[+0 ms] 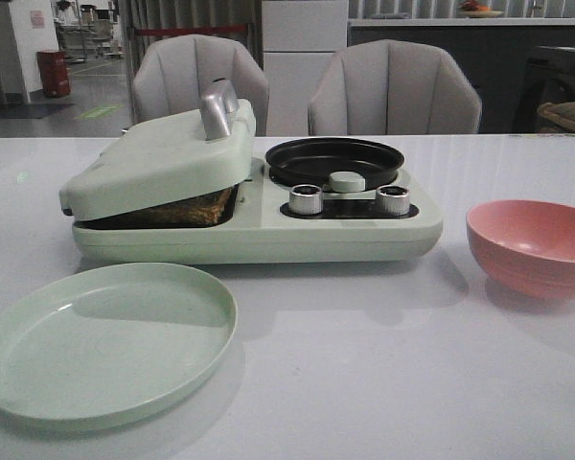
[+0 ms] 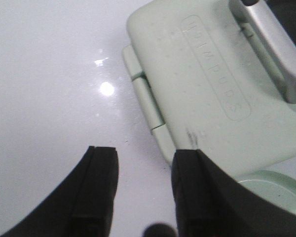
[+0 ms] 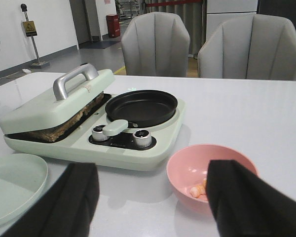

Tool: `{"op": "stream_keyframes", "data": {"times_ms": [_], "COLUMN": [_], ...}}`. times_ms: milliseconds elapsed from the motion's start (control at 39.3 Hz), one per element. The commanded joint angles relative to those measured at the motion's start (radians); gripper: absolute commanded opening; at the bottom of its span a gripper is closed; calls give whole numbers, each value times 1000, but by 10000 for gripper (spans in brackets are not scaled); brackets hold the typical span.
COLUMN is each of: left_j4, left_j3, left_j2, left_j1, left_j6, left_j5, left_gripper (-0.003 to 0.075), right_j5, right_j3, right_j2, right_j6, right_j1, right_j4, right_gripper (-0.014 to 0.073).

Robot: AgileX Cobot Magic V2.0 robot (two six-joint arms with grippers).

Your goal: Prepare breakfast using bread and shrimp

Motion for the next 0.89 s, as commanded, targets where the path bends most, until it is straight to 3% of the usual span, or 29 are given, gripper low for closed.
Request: {"op": "stream_keyframes", "data": {"times_ms": [0, 865], "left_j4": [41, -44], "left_j3": [4, 871], "left_j2": [-101, -988], "left_j1": [-4, -4], "left_j6": [-50, -126], "left_j5": [-29, -430], "left_gripper": [334, 332], "right_j5": [-89, -109], "right_j3": [-27, -27], "right_j2": [10, 10], "right_j6": [-10, -10], "right_j1": [-5, -5], "right_j4": [-14, -13], "right_gripper": [561, 561]}}
